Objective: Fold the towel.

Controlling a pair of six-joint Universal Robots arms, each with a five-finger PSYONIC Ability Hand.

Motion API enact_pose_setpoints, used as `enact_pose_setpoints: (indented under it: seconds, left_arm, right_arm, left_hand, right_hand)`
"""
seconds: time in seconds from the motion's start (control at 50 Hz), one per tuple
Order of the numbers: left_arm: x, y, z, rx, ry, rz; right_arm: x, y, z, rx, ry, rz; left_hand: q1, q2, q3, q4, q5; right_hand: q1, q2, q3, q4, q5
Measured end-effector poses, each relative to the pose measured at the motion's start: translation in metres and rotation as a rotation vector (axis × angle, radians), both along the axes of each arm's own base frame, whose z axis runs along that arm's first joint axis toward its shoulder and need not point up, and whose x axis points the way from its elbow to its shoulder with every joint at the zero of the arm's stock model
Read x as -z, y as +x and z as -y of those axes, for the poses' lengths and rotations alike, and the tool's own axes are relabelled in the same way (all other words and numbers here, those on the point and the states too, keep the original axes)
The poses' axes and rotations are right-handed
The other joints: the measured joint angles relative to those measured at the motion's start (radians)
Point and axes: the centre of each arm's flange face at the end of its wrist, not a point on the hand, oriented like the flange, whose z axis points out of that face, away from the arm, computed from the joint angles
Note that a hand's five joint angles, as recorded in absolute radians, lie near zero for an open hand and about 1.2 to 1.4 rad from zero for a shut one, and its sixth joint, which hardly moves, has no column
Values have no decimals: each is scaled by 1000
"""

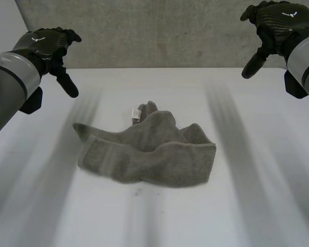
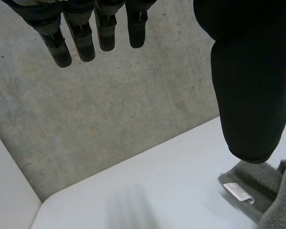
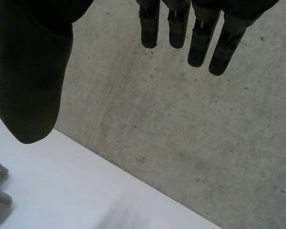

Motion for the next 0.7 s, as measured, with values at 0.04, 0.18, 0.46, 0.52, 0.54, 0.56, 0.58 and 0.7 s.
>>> enact_pose_setpoints:
  seconds: [0.04,0.18,0.46,0.52,0.54,0.56,0.58,0.7]
  left_arm:
    - [0,1,1,9,4,-13]
    - [-1,2,2,29,12,-32]
    - [-2,5,3,29,10,-30]
    - [-1,5,3,34,13,-28]
    - [-1,4,3,37,15,-27]
    - [0,4,3,41,18,-25]
    - [1,4,3,44,20,-24]
    - [19,8,12,63,69,-8]
  right_arm:
    - [0,-1,0,1,1,-2]
    - [1,0,0,-2,2,-4]
    - [11,1,2,-23,38,-18]
    - [16,1,3,-43,65,-28]
    - [18,1,3,-56,82,-33]
    - [22,1,4,-72,102,-39]
    - [24,1,4,-79,112,-43]
    - [55,2,11,-170,248,-99]
  left_hand:
    - [0,0,0,0,0]
    - [0,0,0,0,0]
    - [0,0,0,0,0]
    - [0,0,0,0,0]
    - [0,0,0,0,0]
    - [0,0,0,0,-1]
    - [0,0,0,0,0]
    - [0,0,0,0,-1]
  right_hand:
    - [0,0,0,0,0]
    - [0,0,0,0,0]
    - [0,0,0,0,0]
    - [0,0,0,0,0]
    - [0,0,0,0,0]
    - [0,0,0,0,0]
    - [0,0,0,0,0]
    - [0,0,0,0,0]
